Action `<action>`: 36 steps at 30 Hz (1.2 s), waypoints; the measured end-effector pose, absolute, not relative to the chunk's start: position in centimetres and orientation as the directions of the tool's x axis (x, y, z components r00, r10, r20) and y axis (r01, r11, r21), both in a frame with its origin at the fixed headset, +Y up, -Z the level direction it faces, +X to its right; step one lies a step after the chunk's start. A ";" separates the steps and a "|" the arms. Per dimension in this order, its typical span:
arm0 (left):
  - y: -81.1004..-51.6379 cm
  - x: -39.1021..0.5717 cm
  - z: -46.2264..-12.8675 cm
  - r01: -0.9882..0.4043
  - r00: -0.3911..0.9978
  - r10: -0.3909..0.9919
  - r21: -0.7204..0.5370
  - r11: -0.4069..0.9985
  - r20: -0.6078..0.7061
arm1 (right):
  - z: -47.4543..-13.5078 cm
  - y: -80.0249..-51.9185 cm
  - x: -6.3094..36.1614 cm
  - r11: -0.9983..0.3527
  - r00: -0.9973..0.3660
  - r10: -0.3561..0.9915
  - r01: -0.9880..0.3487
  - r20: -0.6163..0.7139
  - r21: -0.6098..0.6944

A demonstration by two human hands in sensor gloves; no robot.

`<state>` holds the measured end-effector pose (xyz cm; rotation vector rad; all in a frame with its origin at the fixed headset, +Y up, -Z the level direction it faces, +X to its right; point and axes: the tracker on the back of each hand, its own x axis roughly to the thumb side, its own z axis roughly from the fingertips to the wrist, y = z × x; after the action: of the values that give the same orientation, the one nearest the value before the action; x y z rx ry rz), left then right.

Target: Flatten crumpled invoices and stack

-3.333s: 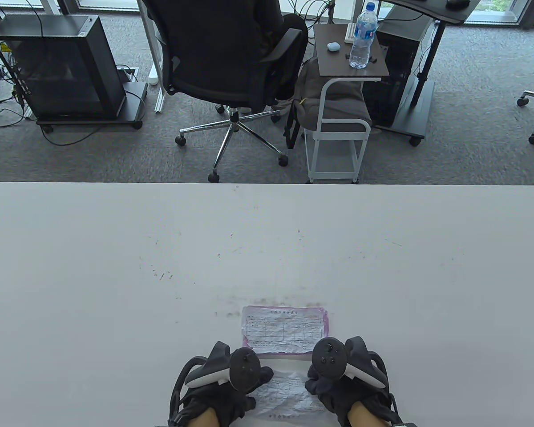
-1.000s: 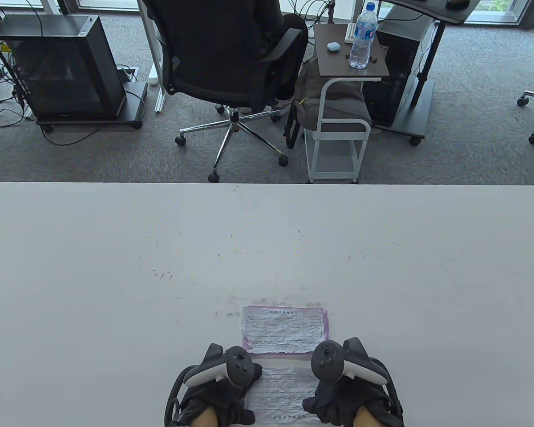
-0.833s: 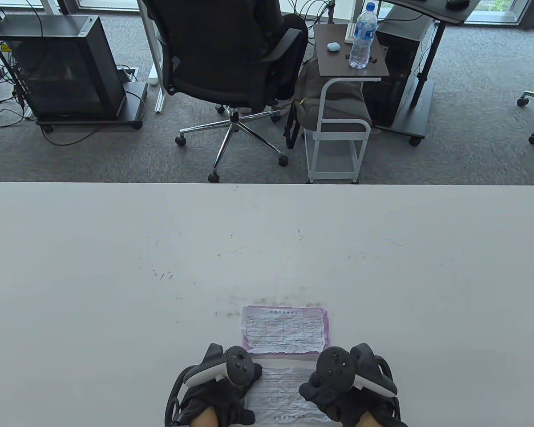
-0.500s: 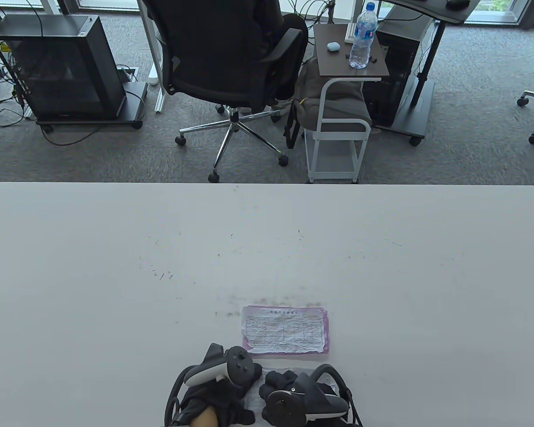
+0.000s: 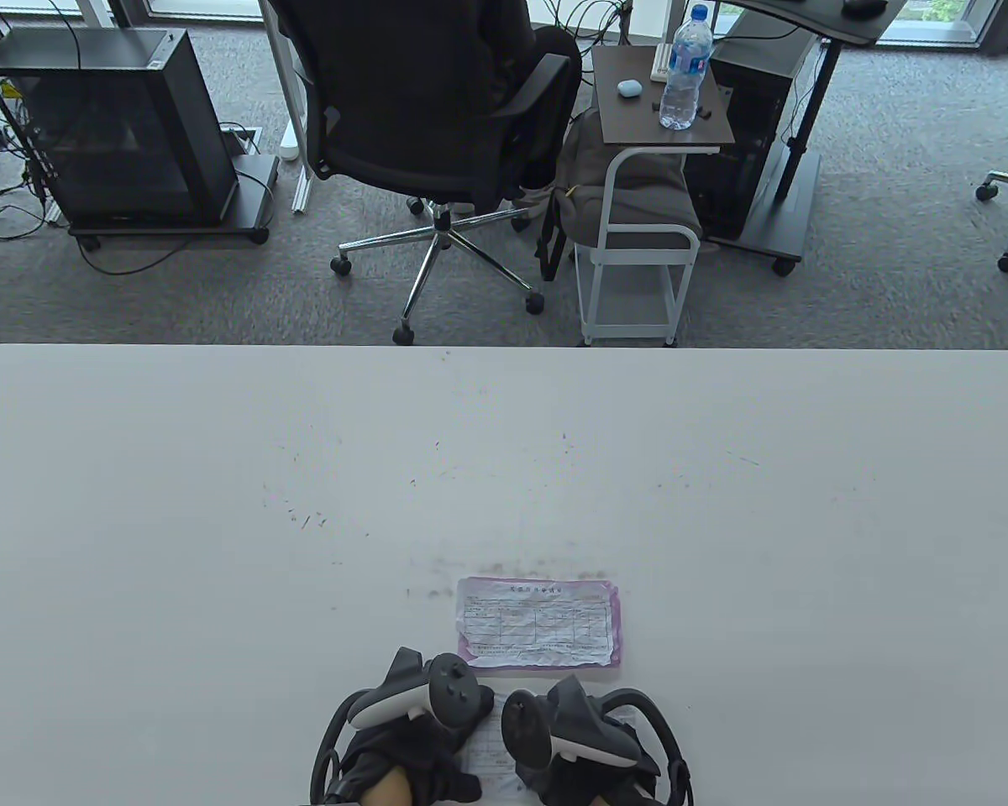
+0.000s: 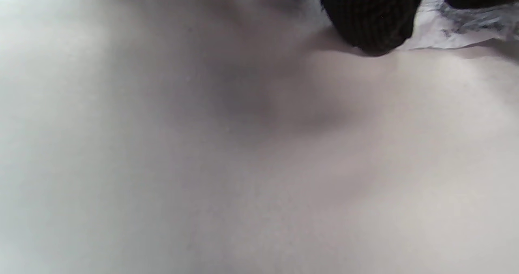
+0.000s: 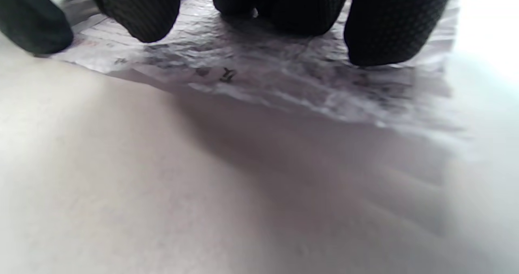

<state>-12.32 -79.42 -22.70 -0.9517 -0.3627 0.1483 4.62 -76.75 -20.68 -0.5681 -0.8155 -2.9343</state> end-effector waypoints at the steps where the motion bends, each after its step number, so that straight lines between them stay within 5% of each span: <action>1: -79.4 -12.3 -22.7 0.034 0.930 0.281 -0.816 0.577 0.238 | -20.8 -76.6 5.1 -0.862 -0.941 0.053 0.125 0.333 0.491; 11: -79.5 -12.4 -22.7 0.023 0.929 0.289 -0.815 0.579 0.232 | -22.1 -76.1 9.4 -0.852 -0.995 0.042 0.010 0.089 0.523; 18: -79.5 -12.5 -22.7 0.018 0.927 0.295 -0.813 0.581 0.232 | -22.4 -75.4 11.5 -0.887 -0.996 0.053 -0.015 0.068 0.462; 23: -79.5 -12.5 -22.7 0.016 0.927 0.296 -0.815 0.580 0.229 | -21.5 -73.7 10.1 -0.946 -0.931 0.184 -0.081 0.315 0.314; 28: -79.6 -12.5 -22.7 0.014 0.926 0.299 -0.814 0.581 0.230 | -19.5 -74.2 5.4 -0.891 -0.685 0.389 -0.109 0.616 0.441; 36: -79.5 -12.5 -22.7 0.016 0.926 0.299 -0.815 0.579 0.230 | -18.1 -76.5 2.2 -0.858 -0.656 0.265 0.174 0.707 0.483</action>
<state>-12.51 -79.55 -22.75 -0.9435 -0.3643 0.1698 2.23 -76.53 -18.08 -1.3222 -0.8476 -2.7807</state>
